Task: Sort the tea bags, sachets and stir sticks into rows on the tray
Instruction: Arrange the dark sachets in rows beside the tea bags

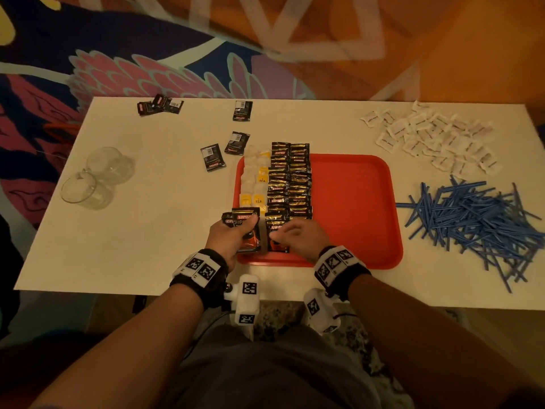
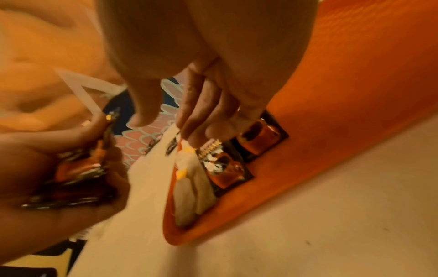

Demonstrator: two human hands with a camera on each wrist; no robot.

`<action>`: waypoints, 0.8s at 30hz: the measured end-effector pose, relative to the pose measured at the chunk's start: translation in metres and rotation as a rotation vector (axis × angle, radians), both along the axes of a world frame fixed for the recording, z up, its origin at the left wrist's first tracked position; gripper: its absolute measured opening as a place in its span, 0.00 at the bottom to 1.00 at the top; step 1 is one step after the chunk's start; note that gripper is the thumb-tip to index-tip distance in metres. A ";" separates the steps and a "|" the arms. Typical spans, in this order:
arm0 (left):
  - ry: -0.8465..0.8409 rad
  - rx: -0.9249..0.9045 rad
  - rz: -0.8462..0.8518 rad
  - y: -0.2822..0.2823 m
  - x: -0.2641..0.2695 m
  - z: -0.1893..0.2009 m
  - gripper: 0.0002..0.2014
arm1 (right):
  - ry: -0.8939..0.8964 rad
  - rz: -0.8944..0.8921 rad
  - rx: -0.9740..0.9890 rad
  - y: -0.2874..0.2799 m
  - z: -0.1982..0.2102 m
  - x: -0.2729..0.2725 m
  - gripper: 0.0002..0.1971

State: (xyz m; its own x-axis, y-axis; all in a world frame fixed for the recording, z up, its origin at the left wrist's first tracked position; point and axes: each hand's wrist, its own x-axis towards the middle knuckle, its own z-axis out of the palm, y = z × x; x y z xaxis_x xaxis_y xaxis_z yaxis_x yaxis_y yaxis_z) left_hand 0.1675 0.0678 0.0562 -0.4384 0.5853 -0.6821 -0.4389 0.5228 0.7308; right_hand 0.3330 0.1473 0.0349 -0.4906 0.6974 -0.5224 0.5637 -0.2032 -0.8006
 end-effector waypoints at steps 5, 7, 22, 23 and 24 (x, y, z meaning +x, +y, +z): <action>0.017 0.090 -0.104 0.017 0.020 0.015 0.08 | 0.172 0.058 -0.032 0.001 0.022 -0.006 0.08; 0.049 0.140 -0.113 0.022 0.022 0.020 0.08 | 0.174 0.020 0.015 0.004 0.024 -0.004 0.10; 0.052 0.120 -0.029 0.042 0.032 0.021 0.12 | 0.126 -0.038 0.205 0.010 0.023 0.014 0.06; 0.066 0.117 -0.024 0.041 0.031 0.020 0.13 | 0.110 -0.053 0.201 0.010 0.022 0.016 0.05; 0.081 0.113 -0.016 0.041 0.029 0.018 0.12 | 0.091 -0.071 0.189 0.012 0.018 0.018 0.05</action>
State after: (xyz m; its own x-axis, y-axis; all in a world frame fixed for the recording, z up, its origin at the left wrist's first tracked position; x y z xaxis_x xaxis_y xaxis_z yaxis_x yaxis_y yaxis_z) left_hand 0.1966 0.1090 0.0739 -0.4792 0.6640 -0.5741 -0.3681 0.4418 0.8181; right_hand 0.3506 0.1589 0.0528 -0.4757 0.8132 -0.3353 0.4771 -0.0818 -0.8751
